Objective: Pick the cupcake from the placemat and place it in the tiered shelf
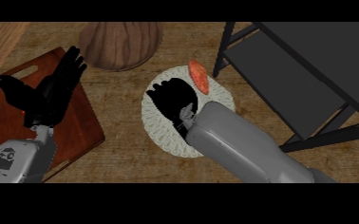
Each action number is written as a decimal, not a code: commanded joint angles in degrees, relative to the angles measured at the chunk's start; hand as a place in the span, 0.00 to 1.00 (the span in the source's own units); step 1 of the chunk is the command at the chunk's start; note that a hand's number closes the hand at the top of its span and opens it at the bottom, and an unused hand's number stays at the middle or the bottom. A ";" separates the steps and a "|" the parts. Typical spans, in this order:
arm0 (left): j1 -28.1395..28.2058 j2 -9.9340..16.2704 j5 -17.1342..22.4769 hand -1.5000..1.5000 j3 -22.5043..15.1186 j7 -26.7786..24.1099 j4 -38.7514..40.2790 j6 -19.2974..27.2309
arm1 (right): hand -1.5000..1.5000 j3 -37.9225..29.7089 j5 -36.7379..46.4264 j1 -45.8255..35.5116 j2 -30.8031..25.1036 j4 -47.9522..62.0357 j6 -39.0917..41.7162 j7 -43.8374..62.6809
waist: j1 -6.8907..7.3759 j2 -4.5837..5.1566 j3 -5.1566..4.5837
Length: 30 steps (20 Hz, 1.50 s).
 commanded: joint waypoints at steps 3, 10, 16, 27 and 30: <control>1.33 -2.31 -1.93 0.50 0.48 -0.64 -0.55 -0.65 | 0.00 -3.55 5.94 0.15 2.79 6.63 -1.50 -5.22 | 0.15 0.06 0.00; -2.71 -1.78 -2.13 0.50 3.11 2.98 0.82 -2.44 | 0.00 -3.58 9.39 2.75 2.68 8.57 -4.01 -9.23 | -0.13 0.05 0.00; -2.04 -4.70 -4.44 0.50 2.76 -2.30 4.76 -3.13 | 0.00 0.20 8.05 1.72 3.39 18.22 -11.46 -11.74 | 0.59 0.29 -0.02; 0.22 -5.24 -5.20 0.50 3.25 0.55 -1.26 -4.73 | 1.00 4.17 10.56 0.61 3.40 22.39 -16.77 -19.79 | 1.00 0.21 0.01; -4.83 -6.33 -6.47 0.50 3.79 1.61 3.30 -3.10 | 1.00 3.17 9.98 -0.54 3.39 23.09 -19.99 -21.47 | 0.56 0.26 0.00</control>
